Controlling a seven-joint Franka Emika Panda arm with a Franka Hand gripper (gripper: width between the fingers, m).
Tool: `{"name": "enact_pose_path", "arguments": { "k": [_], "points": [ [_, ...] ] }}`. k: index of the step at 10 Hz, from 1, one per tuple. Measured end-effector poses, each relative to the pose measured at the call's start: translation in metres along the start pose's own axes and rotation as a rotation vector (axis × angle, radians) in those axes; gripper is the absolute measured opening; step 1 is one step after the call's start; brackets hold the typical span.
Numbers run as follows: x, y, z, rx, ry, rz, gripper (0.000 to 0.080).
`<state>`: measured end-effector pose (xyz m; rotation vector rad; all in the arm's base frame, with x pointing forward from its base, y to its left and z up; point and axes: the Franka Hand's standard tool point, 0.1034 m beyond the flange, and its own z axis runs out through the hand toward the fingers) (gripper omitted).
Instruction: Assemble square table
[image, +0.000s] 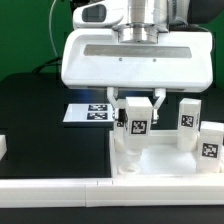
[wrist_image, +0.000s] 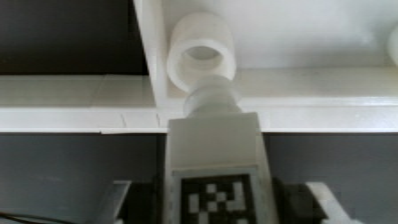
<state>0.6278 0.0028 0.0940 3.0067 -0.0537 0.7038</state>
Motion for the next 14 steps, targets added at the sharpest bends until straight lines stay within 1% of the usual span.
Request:
{"name": "enact_pose_path", "arguments": {
  "k": [3,4,7,10,11,12,13,14],
  "points": [
    [-0.009,0.005,0.009,-0.01,-0.015,-0.001,0.0282],
    [-0.008,0.005,0.011,-0.013,-0.008,-0.002,0.0282],
    [-0.017,0.004,0.019,-0.018,-0.019,-0.007,0.0282],
    [-0.018,0.004,0.02,-0.019,-0.022,-0.007,0.0282],
    [-0.018,0.004,0.02,-0.019,-0.023,-0.007,0.0372],
    [-0.019,0.005,0.02,-0.019,-0.023,-0.007,0.051],
    [-0.019,0.005,0.02,-0.019,-0.023,-0.007,0.0605],
    [-0.019,0.005,0.02,-0.019,-0.023,-0.007,0.0605]
  ]
}}
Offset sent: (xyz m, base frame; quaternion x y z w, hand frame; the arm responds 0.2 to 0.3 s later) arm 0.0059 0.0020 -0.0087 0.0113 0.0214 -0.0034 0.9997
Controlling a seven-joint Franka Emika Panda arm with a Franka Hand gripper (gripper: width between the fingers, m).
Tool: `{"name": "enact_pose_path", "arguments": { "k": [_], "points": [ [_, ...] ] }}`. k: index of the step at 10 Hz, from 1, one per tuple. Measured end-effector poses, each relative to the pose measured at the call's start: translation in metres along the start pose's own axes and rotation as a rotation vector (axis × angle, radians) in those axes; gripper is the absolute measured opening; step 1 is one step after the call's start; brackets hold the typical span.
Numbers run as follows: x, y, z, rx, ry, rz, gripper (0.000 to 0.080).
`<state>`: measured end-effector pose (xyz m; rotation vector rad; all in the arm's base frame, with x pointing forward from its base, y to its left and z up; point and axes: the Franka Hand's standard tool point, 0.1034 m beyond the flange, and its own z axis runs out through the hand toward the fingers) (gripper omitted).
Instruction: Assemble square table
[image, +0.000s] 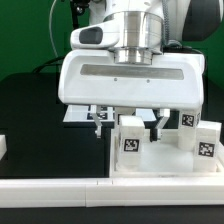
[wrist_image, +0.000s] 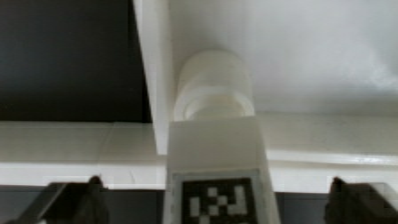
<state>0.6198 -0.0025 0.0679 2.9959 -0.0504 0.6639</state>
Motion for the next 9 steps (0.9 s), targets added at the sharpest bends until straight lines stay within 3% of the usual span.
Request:
{"name": "enact_pose_path", "arguments": {
  "k": [2,3,4,6,9],
  "points": [
    [0.0,0.0,0.0,0.001,-0.003,0.0,0.0647],
    [-0.001,-0.004,-0.003,0.028,-0.063,0.026,0.0647],
    [0.011,-0.005,-0.011,0.047,-0.078,0.041,0.0647],
    [0.015,-0.005,-0.01,0.088,-0.216,0.059,0.0649],
    [0.025,0.001,-0.004,0.095,-0.359,0.038,0.0649]
  ]
}}
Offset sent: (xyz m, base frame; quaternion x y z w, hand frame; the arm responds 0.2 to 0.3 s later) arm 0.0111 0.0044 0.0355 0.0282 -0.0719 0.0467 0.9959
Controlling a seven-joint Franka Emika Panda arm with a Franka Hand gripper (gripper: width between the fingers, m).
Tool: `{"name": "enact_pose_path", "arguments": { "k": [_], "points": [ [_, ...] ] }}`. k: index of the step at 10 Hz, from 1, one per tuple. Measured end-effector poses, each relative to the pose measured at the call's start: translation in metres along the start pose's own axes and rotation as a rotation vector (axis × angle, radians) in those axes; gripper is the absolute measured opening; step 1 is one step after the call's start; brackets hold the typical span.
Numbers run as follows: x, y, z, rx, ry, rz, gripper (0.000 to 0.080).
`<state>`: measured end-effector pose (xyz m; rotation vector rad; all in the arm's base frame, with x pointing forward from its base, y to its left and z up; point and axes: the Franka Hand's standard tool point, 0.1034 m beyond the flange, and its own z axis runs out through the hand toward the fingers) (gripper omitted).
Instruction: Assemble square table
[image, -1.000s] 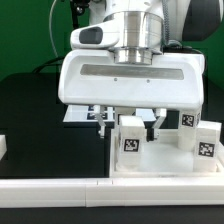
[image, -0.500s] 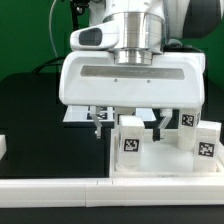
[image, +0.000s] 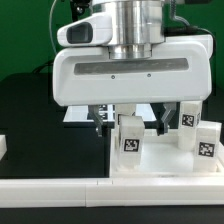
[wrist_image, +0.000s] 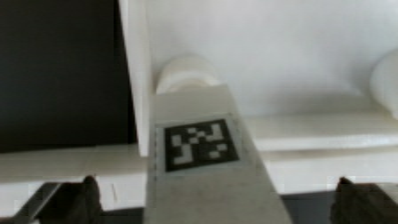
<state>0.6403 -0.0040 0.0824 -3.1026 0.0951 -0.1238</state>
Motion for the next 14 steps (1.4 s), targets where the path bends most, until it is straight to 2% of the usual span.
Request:
{"name": "enact_pose_path", "arguments": {
  "k": [3,5,8,10,12,14],
  "points": [
    [0.0012,0.0019,0.0021,-0.007,0.017,0.025,0.0637],
    [0.0011,0.0017,0.0023,-0.005,0.017,0.128,0.0285],
    [0.001,0.0021,0.0027,-0.004,0.017,0.315,0.0283],
    [0.0026,0.005,0.003,-0.002,0.055,0.631,0.0284],
    [0.002,0.0077,0.0029,0.01,0.059,0.928,0.0284],
    [-0.0033,0.0076,0.0034,0.054,0.044,1.247,0.0285]
  ]
}}
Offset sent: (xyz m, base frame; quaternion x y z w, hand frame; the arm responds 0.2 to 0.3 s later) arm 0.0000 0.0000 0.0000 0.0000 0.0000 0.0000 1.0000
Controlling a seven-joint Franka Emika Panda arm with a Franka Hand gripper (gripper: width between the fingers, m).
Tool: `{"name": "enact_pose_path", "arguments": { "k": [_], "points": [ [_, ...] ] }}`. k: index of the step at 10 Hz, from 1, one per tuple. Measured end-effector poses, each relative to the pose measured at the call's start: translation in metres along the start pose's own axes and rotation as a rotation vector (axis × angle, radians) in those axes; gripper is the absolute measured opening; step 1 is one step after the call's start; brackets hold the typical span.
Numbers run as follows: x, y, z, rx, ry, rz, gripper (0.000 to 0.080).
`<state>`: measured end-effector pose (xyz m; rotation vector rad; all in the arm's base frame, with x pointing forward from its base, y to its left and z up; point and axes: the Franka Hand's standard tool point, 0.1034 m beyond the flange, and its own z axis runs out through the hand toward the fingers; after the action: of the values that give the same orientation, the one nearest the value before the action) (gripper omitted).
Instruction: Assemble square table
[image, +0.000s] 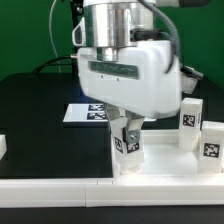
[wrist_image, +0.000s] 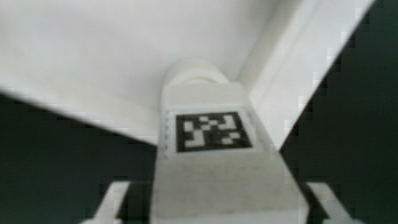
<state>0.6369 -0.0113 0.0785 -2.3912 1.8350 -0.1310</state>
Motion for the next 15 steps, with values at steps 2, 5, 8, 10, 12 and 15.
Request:
{"name": "enact_pose_path", "arguments": {
  "k": [2,5,8,10,12,15],
  "points": [
    [-0.002,0.001,0.0,-0.001,-0.001,0.138,0.0285],
    [-0.006,0.0,0.001,-0.028,0.024,-0.091,0.0448],
    [-0.011,-0.004,-0.005,-0.053,0.047,-0.563,0.0645],
    [-0.011,-0.004,-0.005,-0.059,0.045,-0.722,0.0645],
    [-0.013,-0.008,-0.004,-0.073,0.071,-1.062,0.0649],
    [-0.013,-0.008,-0.003,-0.067,0.074,-1.03,0.0486]
  ]
}}
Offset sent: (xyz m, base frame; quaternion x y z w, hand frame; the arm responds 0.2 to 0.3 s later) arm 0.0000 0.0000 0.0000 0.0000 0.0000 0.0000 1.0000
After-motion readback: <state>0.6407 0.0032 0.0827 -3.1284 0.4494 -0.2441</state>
